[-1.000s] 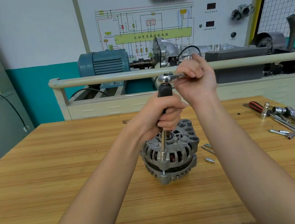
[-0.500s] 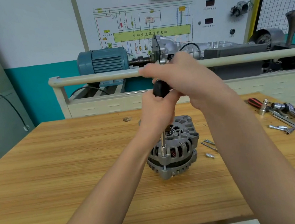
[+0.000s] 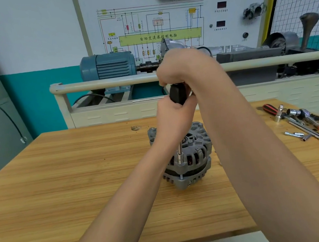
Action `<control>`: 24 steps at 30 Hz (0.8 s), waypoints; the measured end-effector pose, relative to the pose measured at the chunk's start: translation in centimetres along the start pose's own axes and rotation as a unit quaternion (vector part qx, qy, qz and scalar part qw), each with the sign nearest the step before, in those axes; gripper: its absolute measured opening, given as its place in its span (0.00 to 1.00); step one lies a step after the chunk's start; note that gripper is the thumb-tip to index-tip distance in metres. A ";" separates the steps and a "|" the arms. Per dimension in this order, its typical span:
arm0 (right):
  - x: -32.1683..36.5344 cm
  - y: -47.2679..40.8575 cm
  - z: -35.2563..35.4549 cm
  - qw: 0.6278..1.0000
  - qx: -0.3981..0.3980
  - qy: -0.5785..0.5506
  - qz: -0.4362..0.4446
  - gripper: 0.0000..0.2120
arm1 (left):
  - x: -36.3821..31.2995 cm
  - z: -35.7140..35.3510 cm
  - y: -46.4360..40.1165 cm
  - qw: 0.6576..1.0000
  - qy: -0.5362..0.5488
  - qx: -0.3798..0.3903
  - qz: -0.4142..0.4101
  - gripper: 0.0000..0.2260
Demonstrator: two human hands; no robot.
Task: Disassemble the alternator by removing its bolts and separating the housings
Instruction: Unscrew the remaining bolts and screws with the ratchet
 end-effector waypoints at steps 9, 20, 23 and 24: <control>-1.0 -0.5 -0.4 0.995 -0.034 0.089 -0.005 0.06 | 6.3 5.7 -2.7 0.994 -0.081 -0.004 0.071 0.13; 0.4 0.3 -0.4 0.978 -0.023 0.206 -0.003 0.09 | 10.2 3.8 -4.5 0.898 -0.422 -0.059 0.114 0.22; -0.1 0.0 -0.8 0.982 -0.024 0.189 -0.005 0.09 | 10.4 3.7 -4.6 0.889 -0.431 -0.072 0.136 0.23; -0.1 -0.1 -0.9 0.983 -0.022 0.185 0.001 0.11 | 10.4 3.8 -4.6 0.888 -0.431 -0.078 0.142 0.23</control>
Point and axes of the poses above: each hand's wrist, its own y-axis away from the middle knuckle, its own z-axis out of the back of the hand, x = y × z, the point moved 7 cm from there along -y, towards the middle knuckle, and after that the axes turned 10 degrees about z, right-handed, at the moved point
